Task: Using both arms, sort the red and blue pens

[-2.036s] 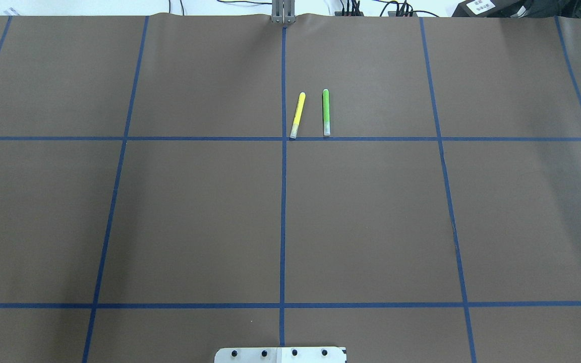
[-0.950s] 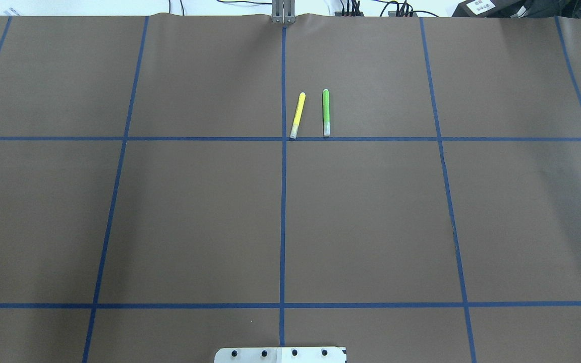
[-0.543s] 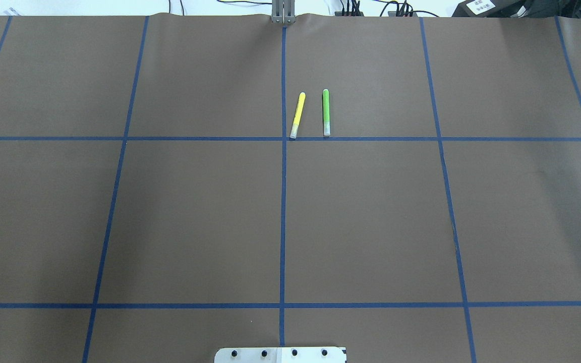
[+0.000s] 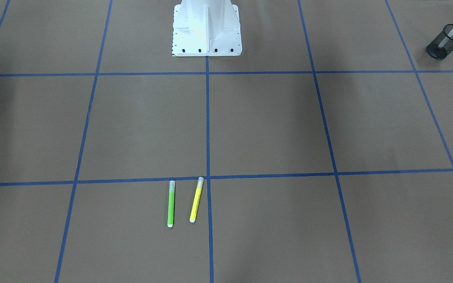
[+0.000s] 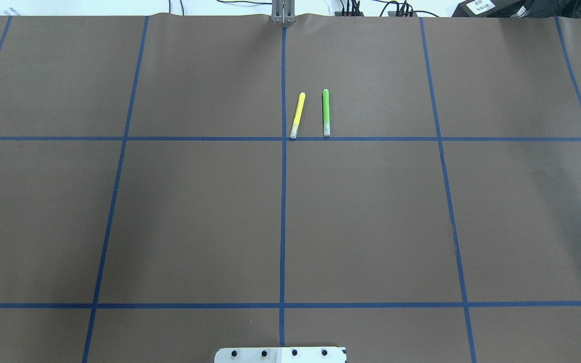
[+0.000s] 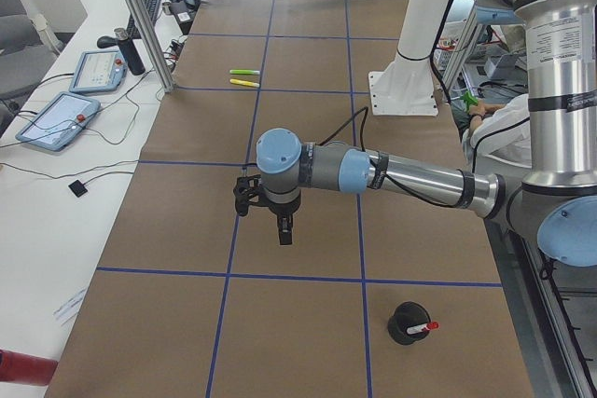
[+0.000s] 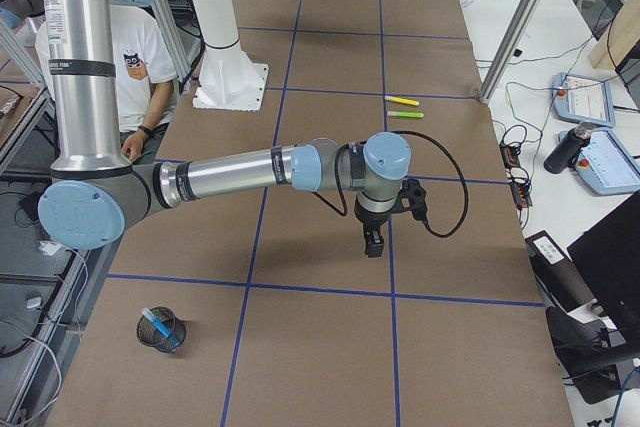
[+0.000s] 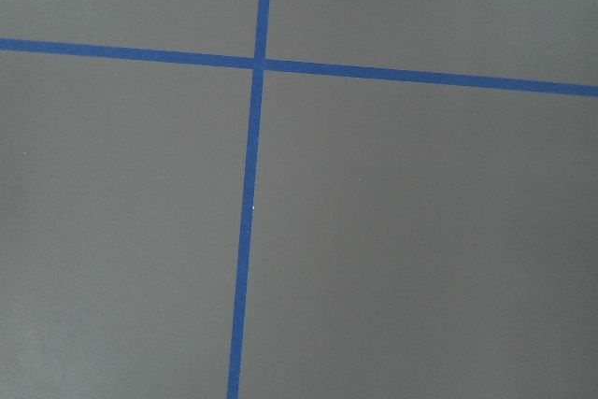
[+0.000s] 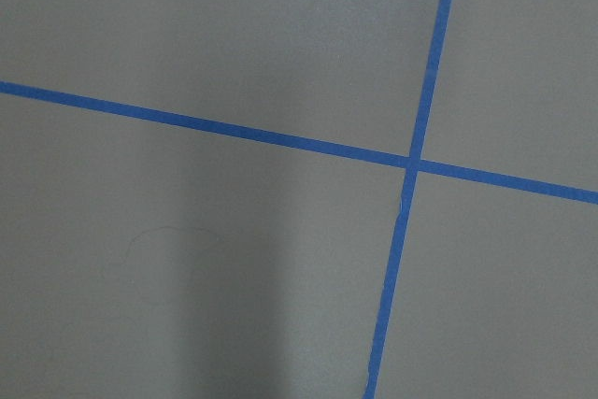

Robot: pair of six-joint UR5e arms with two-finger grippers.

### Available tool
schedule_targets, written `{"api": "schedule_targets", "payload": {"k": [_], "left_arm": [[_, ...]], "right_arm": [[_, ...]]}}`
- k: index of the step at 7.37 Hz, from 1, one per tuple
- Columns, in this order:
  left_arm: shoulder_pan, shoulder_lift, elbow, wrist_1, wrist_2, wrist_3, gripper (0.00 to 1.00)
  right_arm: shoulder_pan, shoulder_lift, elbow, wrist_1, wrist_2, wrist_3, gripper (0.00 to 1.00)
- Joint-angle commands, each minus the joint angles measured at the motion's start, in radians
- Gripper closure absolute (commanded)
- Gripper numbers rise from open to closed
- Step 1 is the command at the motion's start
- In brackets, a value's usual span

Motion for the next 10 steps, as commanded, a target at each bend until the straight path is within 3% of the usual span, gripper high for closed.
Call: {"api": "schedule_targets", "payload": {"k": [1, 10], "left_arm": [[0.001, 0.003, 0.039, -0.041, -0.003, 0.004, 0.00], [0.001, 0.020, 0.016, -0.084, -0.013, -0.010, 0.00]], "right_arm": [[-0.012, 0.001, 0.014, -0.001, 0.000, 0.014, 0.00], [-0.046, -0.005, 0.022, -0.001, 0.006, 0.018, 0.00]]}}
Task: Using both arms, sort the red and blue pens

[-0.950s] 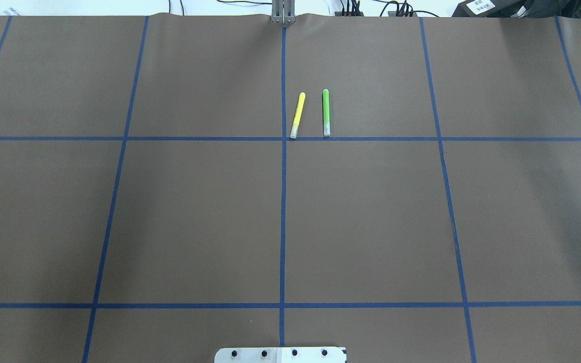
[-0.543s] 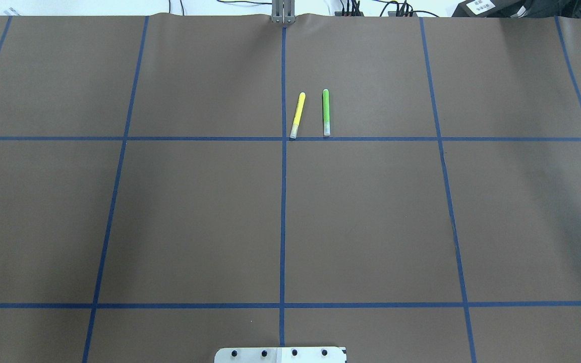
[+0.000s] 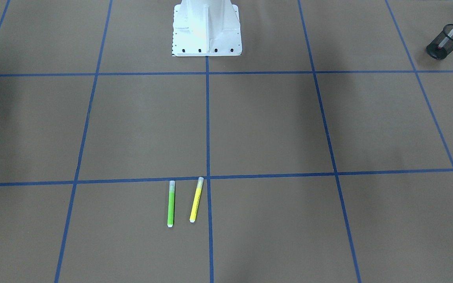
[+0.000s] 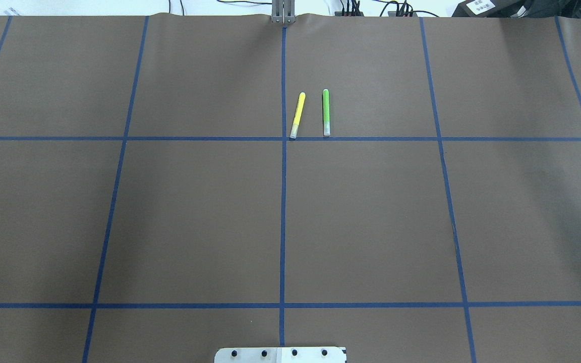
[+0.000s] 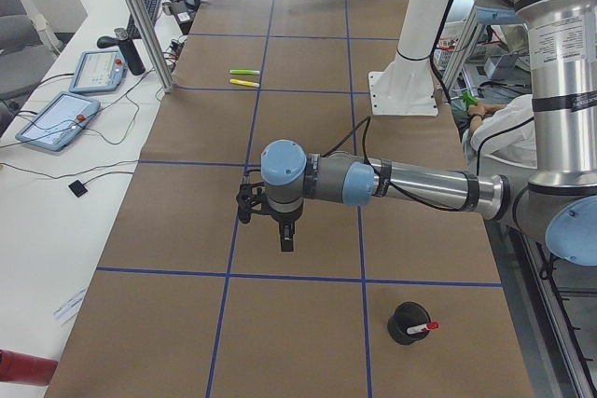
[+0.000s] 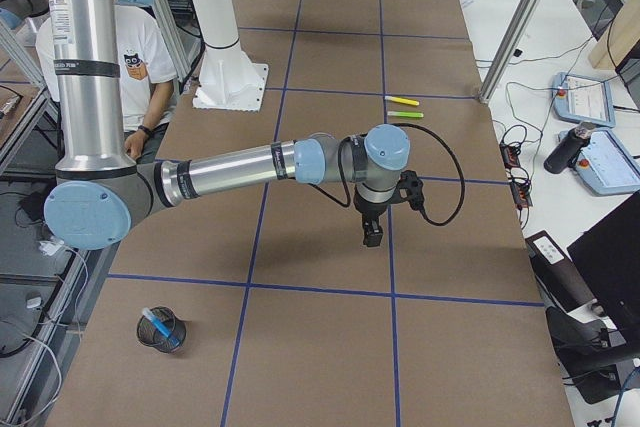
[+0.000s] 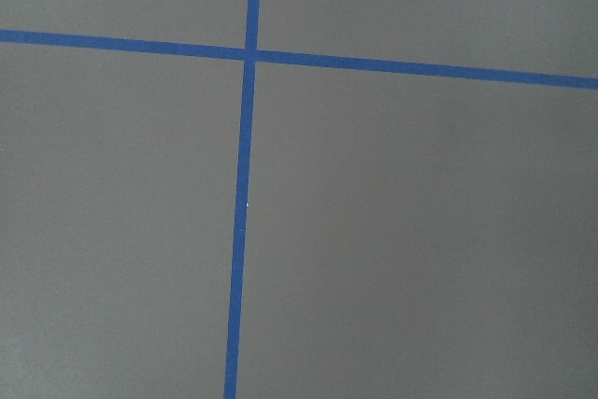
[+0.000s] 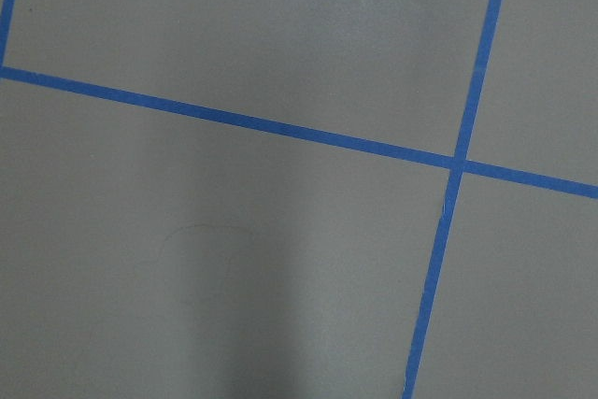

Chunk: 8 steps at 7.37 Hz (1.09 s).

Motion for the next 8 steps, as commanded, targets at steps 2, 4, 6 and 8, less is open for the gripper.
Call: {"api": "schedule_targets", "payload": {"k": [2, 4, 6, 8], "left_arm": [[0.003, -0.002, -0.022, -0.034, -0.001, 0.000, 0.00], [0.003, -0.002, -0.040, -0.062, -0.004, -0.003, 0.00], [0.004, -0.001, -0.071, -0.062, -0.004, -0.003, 0.00], [0.006, -0.001, -0.078, -0.063, -0.004, -0.003, 0.00]], "right_arm": [[-0.001, -0.015, 0.003, 0.000, 0.001, 0.000, 0.00], [-0.001, -0.015, 0.003, 0.000, 0.005, 0.001, 0.00], [-0.001, -0.015, 0.008, 0.000, 0.008, 0.000, 0.00], [-0.001, -0.017, 0.011, -0.002, 0.011, 0.000, 0.00]]}}
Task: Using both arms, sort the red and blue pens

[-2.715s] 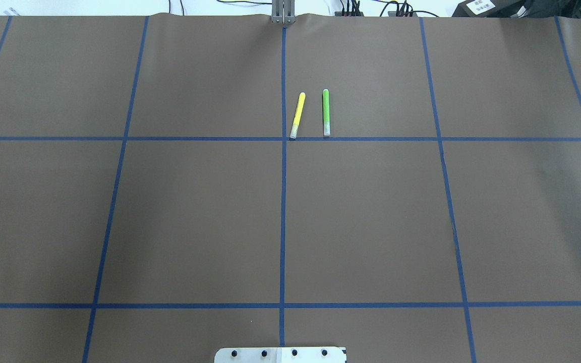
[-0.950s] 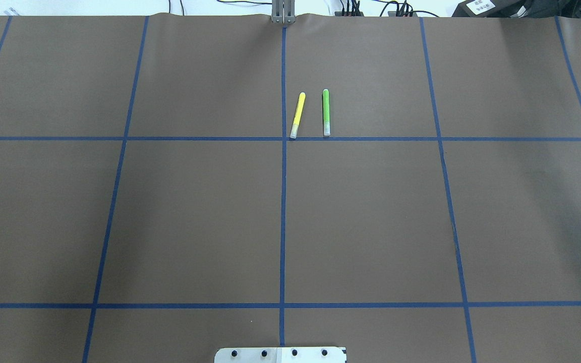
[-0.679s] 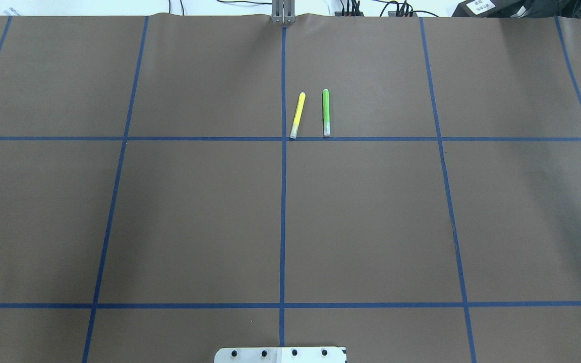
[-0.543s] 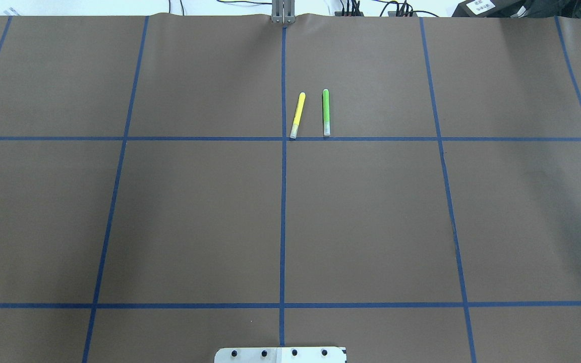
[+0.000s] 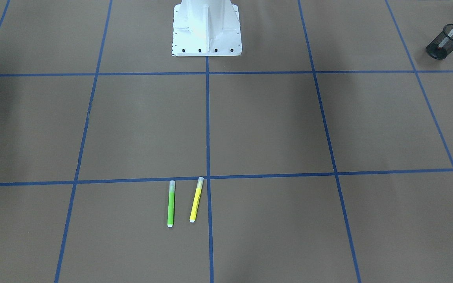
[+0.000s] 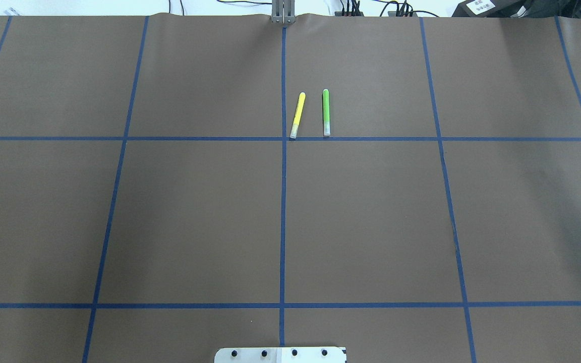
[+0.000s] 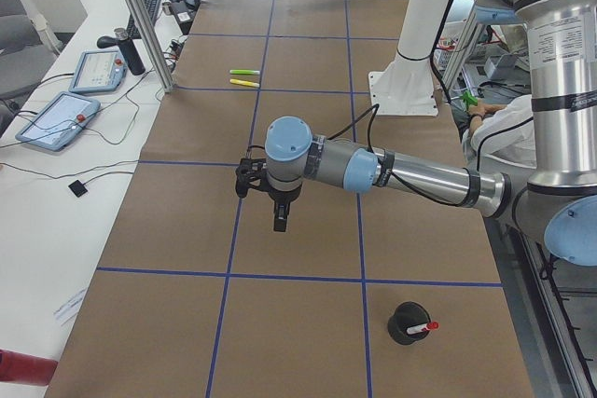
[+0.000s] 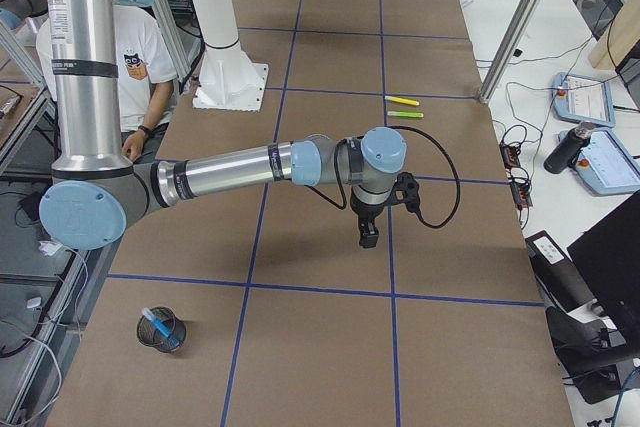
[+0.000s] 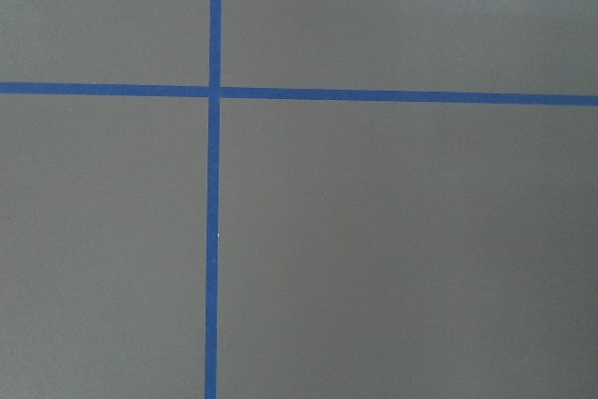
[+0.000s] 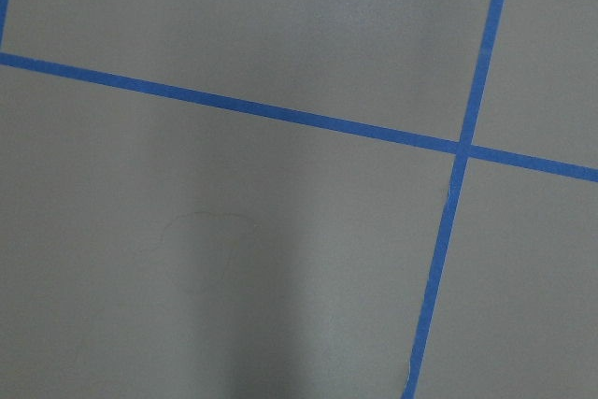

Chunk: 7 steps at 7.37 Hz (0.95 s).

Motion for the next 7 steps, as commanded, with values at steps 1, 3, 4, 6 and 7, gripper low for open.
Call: {"api": "schedule_targets", "payload": {"k": [1, 3, 4, 6, 7], "left_arm": [[0.002, -0.001, -0.006, -0.002, 0.001, 0.000, 0.00], [0.004, -0.004, -0.006, -0.008, 0.002, 0.002, 0.00], [0.004, -0.004, -0.018, -0.013, 0.002, 0.000, 0.00], [0.004, -0.003, -0.034, -0.013, 0.002, 0.000, 0.00], [0.004, -0.007, -0.023, -0.014, 0.008, 0.005, 0.00]], "right_arm": [[0.000, -0.010, 0.002, -0.001, 0.003, 0.001, 0.00], [0.000, -0.014, 0.007, -0.001, 0.005, 0.000, 0.00], [0.000, -0.014, 0.002, -0.001, 0.003, 0.000, 0.00], [-0.002, -0.014, 0.005, 0.001, 0.003, 0.001, 0.00], [-0.003, -0.010, 0.005, 0.001, 0.001, 0.001, 0.00]]}}
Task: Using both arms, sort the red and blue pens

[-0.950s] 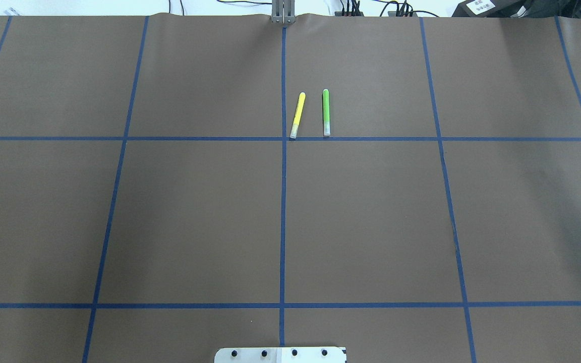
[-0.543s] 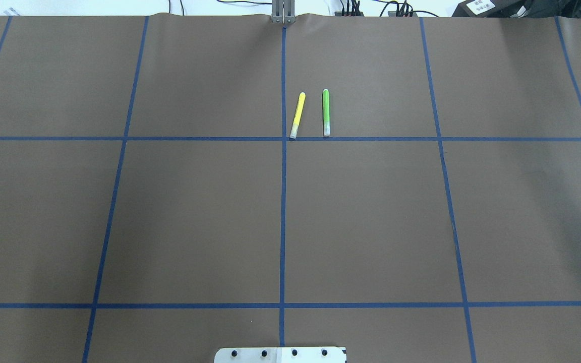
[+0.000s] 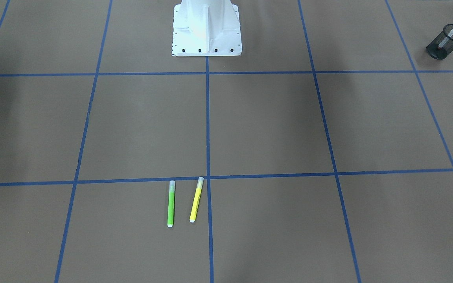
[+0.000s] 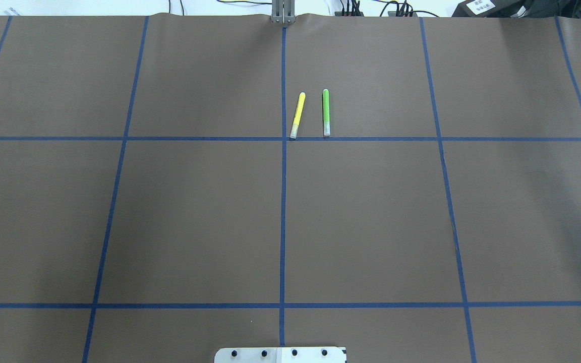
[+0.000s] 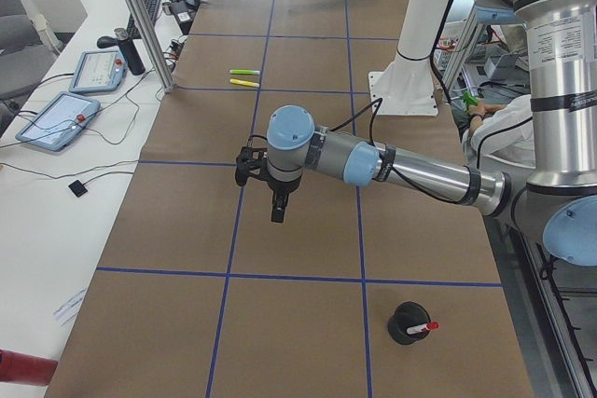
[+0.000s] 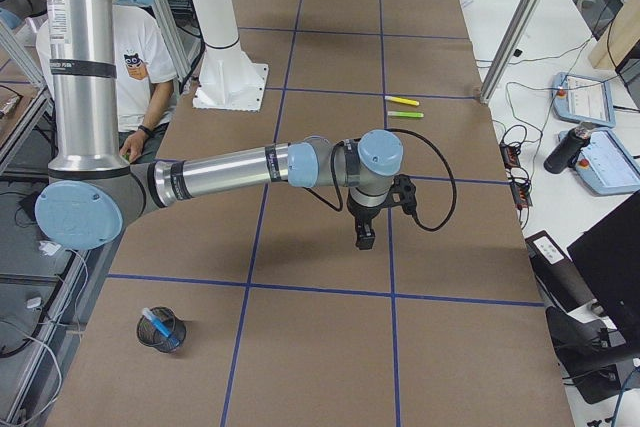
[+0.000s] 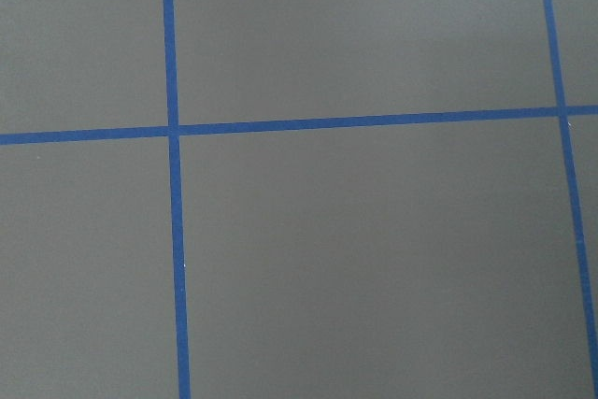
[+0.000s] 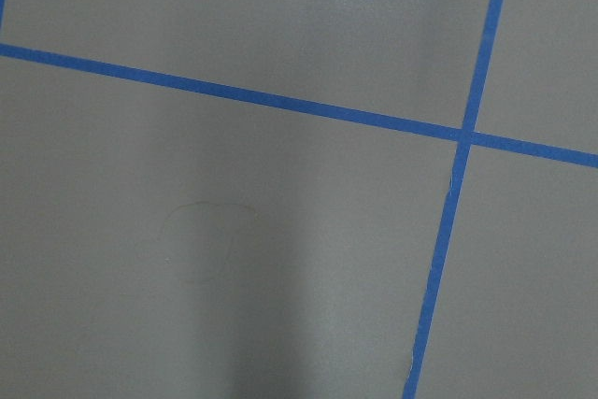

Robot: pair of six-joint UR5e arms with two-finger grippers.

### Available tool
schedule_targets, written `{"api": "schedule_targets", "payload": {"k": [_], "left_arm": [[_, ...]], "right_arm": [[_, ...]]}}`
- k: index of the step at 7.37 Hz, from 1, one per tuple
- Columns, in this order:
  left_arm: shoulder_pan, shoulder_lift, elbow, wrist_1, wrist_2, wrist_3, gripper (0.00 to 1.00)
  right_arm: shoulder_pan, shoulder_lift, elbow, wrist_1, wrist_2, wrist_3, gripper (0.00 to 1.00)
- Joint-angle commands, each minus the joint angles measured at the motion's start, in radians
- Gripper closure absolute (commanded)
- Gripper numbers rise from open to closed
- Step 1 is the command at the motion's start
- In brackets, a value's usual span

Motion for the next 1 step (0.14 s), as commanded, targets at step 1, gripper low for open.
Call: {"api": "schedule_targets", "payload": {"k": [1], "left_arm": [[0.003, -0.009, 0.011, 0.000, 0.011, 0.005, 0.00]], "right_arm": [[-0.001, 0.005, 0.003, 0.001, 0.000, 0.001, 0.00]]}}
